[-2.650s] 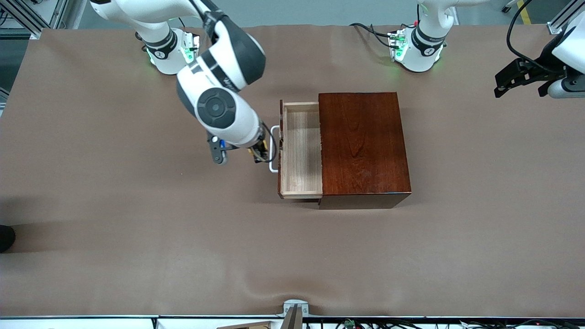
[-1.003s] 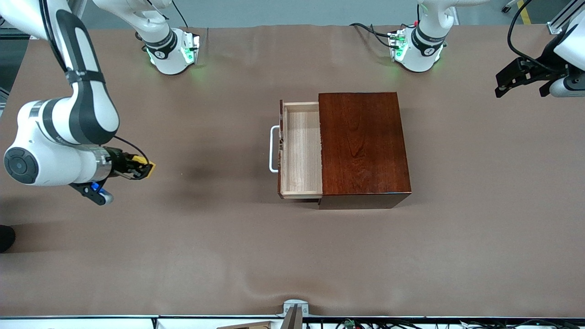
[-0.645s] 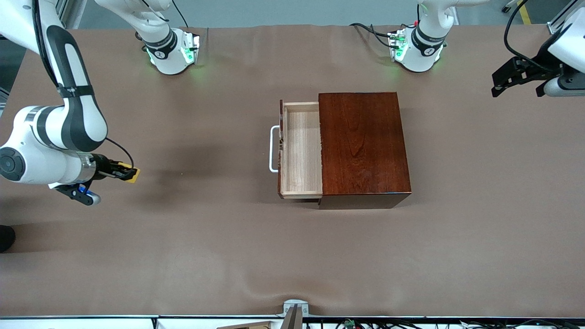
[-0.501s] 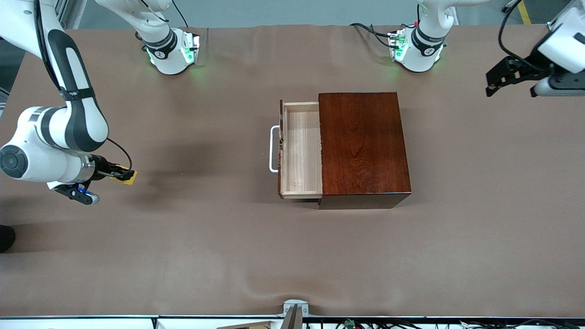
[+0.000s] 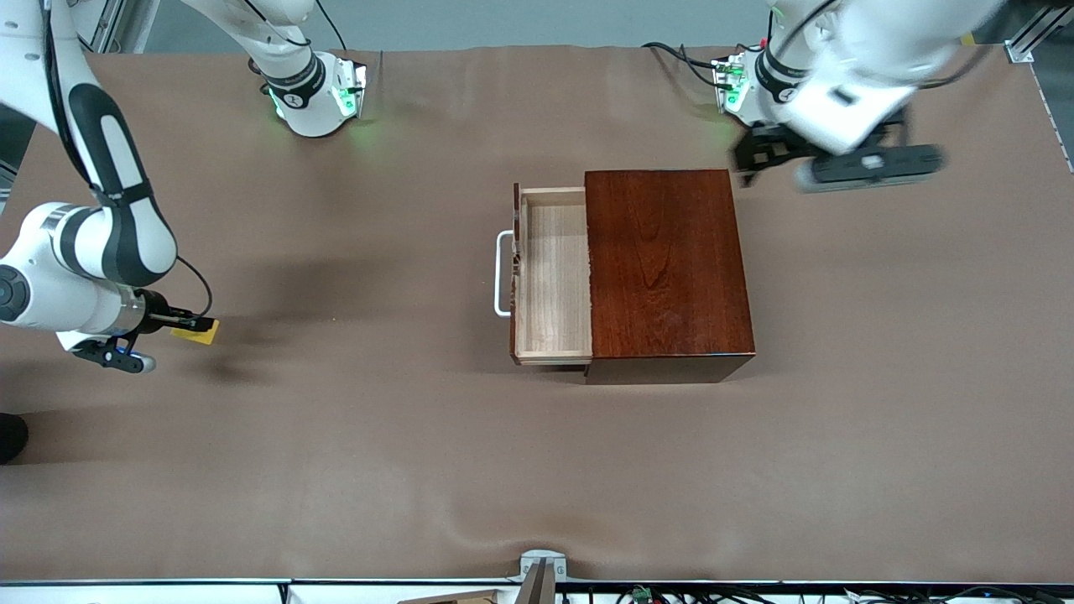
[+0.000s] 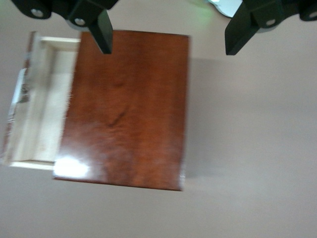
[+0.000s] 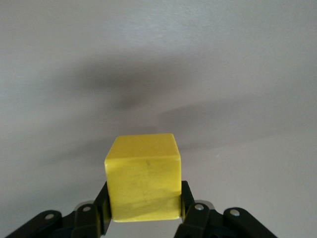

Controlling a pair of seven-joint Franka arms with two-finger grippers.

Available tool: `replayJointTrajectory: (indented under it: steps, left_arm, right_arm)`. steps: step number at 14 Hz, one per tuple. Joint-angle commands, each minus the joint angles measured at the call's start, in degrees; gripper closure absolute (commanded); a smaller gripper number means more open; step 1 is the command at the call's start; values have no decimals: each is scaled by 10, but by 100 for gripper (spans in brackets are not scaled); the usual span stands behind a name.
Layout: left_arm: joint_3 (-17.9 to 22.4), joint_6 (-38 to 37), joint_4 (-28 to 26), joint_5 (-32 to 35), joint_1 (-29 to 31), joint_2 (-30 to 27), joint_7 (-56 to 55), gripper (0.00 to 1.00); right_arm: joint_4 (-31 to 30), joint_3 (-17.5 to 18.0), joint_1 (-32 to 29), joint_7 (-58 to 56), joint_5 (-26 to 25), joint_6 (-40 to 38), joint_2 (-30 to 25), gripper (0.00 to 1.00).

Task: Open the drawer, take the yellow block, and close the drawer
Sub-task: 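Release the cube with the right gripper while the left gripper reaches the drawer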

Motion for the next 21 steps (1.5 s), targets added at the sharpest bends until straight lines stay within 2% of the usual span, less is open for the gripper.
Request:
replayJointTrajectory:
  steps: [1,5,7,8,10,12,14,15,17,19,21]
  left_arm:
    - [-13,36,52,-2,-47,69,-113,0]
    - [-6,114,72,5,-138,137,-267,0]
    - [2,148,104,49,-194,186,-354,0]
    - [16,164,114,62,-222,208,-392,0]
    - [64,213,119,63,-284,233,-455,0]
    - [143,260,119,64,-373,262,-515,0]
    - [243,305,125,63,-474,301,-570,0]
    - [279,320,135,61,-512,322,-603,0]
    - [302,343,150,61,-539,363,-658,0]
    - [304,389,150,61,-540,377,-721,0]
    - [306,402,151,61,-543,398,-754,0]
  right_arm:
    - [1,12,-17,-6,-17,15,17,100]
    - [-3,13,-19,-8,-21,29,34,100]
    - [-6,12,-19,-9,-21,34,34,100]
    - [-6,12,-18,-9,-21,33,35,83]
    - [-4,12,-18,-7,-21,30,34,0]
    - [-3,14,-21,-5,-20,20,30,0]
    - [17,15,-20,-4,-19,-25,28,0]
    - [34,15,-17,-4,-19,-56,26,0]
    - [67,17,-12,-4,-19,-112,18,0]
    - [98,18,-11,-6,-19,-157,8,0]
    - [130,18,3,-6,-19,-208,-4,0]
